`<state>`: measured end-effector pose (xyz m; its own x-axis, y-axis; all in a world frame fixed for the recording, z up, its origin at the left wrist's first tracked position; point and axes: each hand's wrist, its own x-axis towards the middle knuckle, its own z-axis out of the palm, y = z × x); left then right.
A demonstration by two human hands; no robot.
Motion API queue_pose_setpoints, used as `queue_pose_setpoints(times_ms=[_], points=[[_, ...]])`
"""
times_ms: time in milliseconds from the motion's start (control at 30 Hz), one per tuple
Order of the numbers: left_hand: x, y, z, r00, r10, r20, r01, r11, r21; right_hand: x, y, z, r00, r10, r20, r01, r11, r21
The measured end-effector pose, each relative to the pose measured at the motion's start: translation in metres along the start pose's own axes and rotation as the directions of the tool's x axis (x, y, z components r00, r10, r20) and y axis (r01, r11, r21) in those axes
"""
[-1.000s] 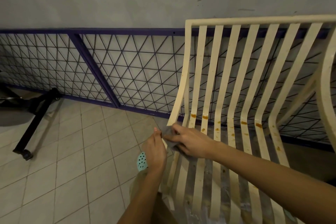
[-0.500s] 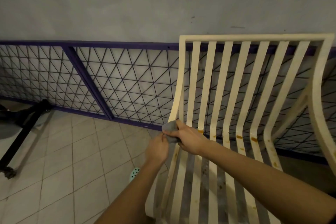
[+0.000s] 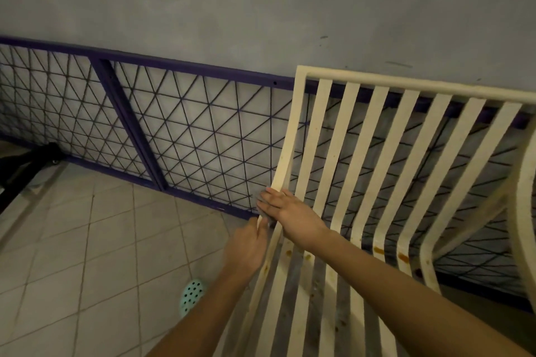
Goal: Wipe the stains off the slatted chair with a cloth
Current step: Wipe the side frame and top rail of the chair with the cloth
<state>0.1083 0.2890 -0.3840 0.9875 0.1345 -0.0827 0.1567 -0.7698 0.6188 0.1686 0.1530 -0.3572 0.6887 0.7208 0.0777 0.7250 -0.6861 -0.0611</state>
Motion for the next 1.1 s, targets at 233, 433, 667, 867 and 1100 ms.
queue_pose_setpoints(times_ms=[233,433,667,867,1100], points=[[-0.007,0.004,-0.006,0.999,-0.020,-0.045,0.014,0.992,-0.123,-0.010,-0.013,0.003,0.997,0.011,-0.076,-0.017,0.997,-0.077],[-0.004,0.006,-0.007,0.999,-0.023,-0.044,0.018,0.996,-0.093,0.026,0.026,-0.041,0.991,-0.067,-0.113,0.059,0.995,-0.075],[0.000,0.003,-0.004,0.997,-0.073,0.001,0.073,0.992,-0.100,0.021,0.017,0.004,0.969,0.042,-0.244,0.009,0.978,0.207],[0.000,0.004,-0.004,0.999,-0.033,0.044,0.036,0.997,-0.068,0.003,0.007,0.017,0.984,0.014,-0.179,0.037,0.960,0.279],[0.014,0.005,-0.009,0.983,-0.052,0.177,0.058,0.998,-0.027,0.025,0.046,0.011,0.977,0.064,-0.201,-0.006,0.961,0.275]])
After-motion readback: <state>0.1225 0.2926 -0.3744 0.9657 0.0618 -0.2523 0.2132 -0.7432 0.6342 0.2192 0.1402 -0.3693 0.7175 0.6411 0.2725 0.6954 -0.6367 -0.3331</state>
